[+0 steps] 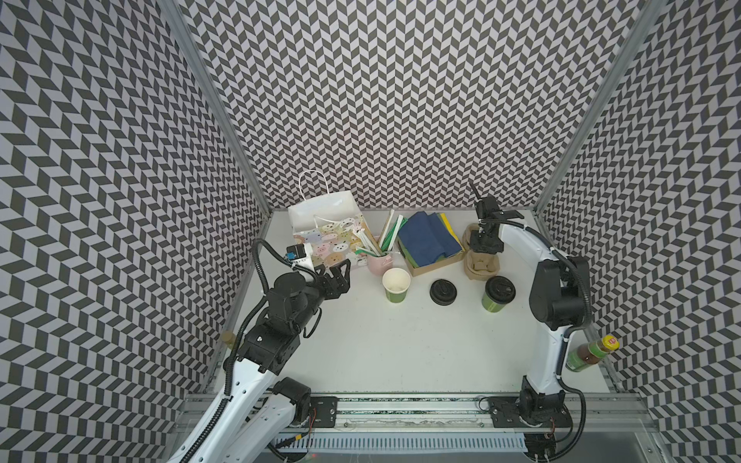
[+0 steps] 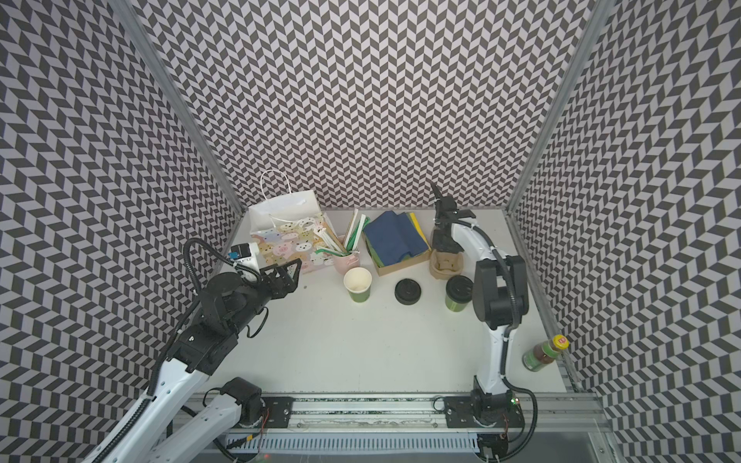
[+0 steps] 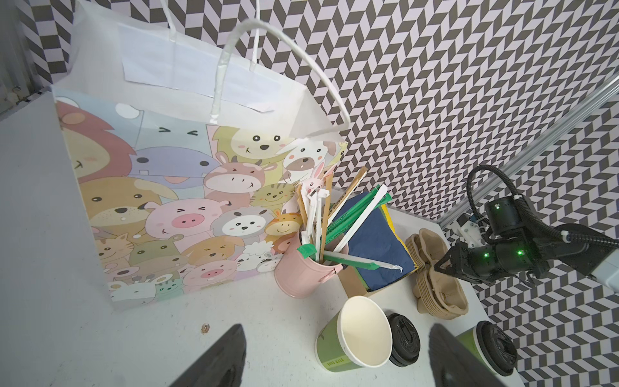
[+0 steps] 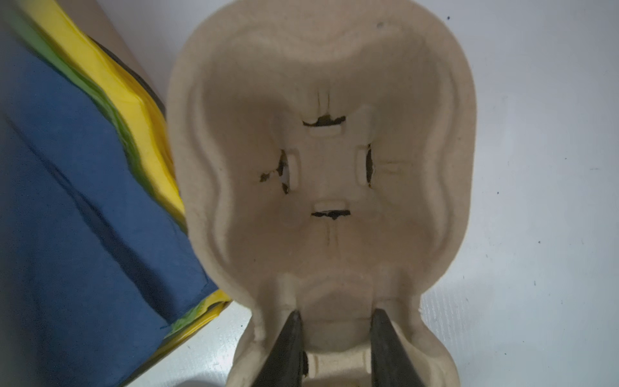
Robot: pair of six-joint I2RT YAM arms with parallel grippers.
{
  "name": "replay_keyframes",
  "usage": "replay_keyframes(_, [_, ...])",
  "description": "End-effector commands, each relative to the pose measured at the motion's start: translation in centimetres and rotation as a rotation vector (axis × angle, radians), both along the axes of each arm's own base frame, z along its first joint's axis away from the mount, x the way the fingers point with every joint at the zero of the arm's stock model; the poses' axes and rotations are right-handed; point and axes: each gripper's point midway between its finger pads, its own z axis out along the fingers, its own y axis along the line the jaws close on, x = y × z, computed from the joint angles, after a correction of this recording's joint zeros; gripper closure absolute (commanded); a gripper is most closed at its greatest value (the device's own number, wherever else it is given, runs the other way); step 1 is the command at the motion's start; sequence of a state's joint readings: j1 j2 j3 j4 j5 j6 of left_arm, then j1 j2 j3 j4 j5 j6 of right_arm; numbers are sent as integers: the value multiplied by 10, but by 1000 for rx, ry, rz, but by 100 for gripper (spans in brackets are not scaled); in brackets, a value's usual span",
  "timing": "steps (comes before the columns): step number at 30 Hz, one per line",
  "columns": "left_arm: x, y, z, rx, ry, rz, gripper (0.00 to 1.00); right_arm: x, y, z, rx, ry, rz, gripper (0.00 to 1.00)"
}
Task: Pack a coffee takeout order
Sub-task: Pick up the cup tray from the cup tray.
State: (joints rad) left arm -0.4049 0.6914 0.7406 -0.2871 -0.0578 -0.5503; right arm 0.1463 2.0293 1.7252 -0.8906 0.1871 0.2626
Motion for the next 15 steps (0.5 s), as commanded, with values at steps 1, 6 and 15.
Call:
replay_keyframes(1, [1, -1, 0, 4, -14, -10, 14, 4, -5, 34, 0, -78, -21, 76])
replay_keyframes(6, [0, -1, 1, 4, -17, -8, 14, 2, -6, 49, 7, -109, -25, 79])
replay_keyframes(15, [0, 5, 4, 1, -28, 15, 14, -14, 13, 111, 94, -239, 29, 78])
